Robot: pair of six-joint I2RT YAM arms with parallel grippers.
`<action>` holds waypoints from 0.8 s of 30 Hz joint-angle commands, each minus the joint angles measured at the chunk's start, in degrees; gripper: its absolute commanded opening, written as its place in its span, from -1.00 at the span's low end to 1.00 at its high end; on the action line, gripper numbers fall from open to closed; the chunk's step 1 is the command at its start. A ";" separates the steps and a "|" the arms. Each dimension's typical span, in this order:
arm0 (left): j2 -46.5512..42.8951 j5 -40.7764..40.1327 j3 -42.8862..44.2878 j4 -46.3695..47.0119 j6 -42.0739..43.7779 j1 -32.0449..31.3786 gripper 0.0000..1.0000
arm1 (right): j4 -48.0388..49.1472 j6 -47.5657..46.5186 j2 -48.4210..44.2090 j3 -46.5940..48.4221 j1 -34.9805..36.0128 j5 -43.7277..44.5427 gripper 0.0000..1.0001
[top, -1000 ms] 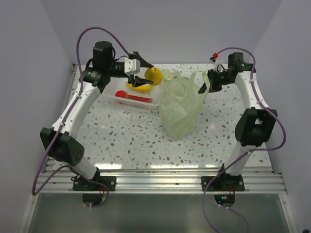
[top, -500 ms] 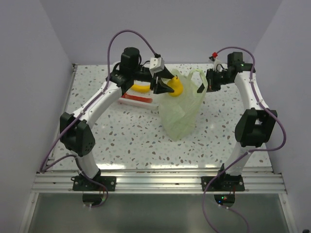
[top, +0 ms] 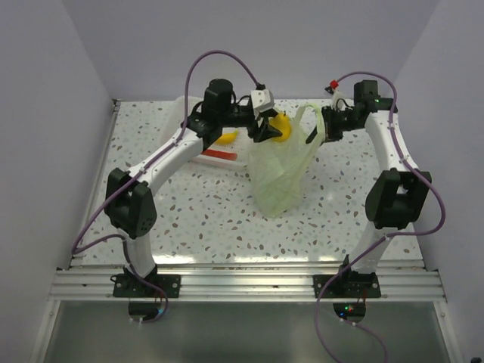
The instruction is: Place the fake fruits into the plastic bag and tie a complex knot
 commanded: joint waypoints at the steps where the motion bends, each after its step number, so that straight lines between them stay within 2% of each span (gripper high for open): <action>1: -4.63 -5.74 -2.07 10.82 -2.72 0.26 0.22 | 0.27 0.52 -1.82 2.53 0.68 -2.78 -1.00; 3: -4.11 -7.86 -1.29 12.50 -3.44 0.26 0.22 | 0.54 0.61 -1.99 2.44 1.03 -2.60 -1.00; 6: -1.65 -8.31 2.48 9.54 -3.35 0.00 0.19 | 0.54 0.96 -2.00 2.97 1.03 -2.60 -1.00; 9: -0.32 -3.05 4.16 5.40 -2.83 0.00 0.10 | 0.36 1.31 -1.82 3.76 1.12 -2.43 -1.00; 11: -0.85 0.46 3.12 2.43 -1.69 -0.27 0.10 | 0.62 1.49 -1.56 4.20 1.12 -2.25 -1.00; 14: -2.25 1.63 1.53 -3.30 2.61 -0.71 0.14 | 0.63 1.67 -1.38 4.90 1.03 -2.51 -1.00; 17: -3.22 -0.91 0.65 -6.56 4.56 -0.71 0.34 | 0.54 1.93 -0.94 5.52 1.03 -2.78 -1.00; 18: -3.40 -2.05 0.65 -7.17 4.12 -0.71 0.58 | 0.71 1.93 -0.77 5.52 1.03 -2.86 -1.00; 20: -4.45 -4.43 0.65 -6.83 3.77 -0.53 0.92 | 0.71 1.84 -0.68 5.61 1.12 -2.78 -1.00; 21: -4.98 -5.13 0.56 -5.78 3.59 -0.36 1.00 | 0.63 1.76 -0.50 5.61 1.12 -2.78 -1.00; 24: -8.05 -4.35 -0.32 -1.41 2.01 0.78 1.00 | 0.19 1.49 -0.06 5.70 1.03 -2.51 -1.00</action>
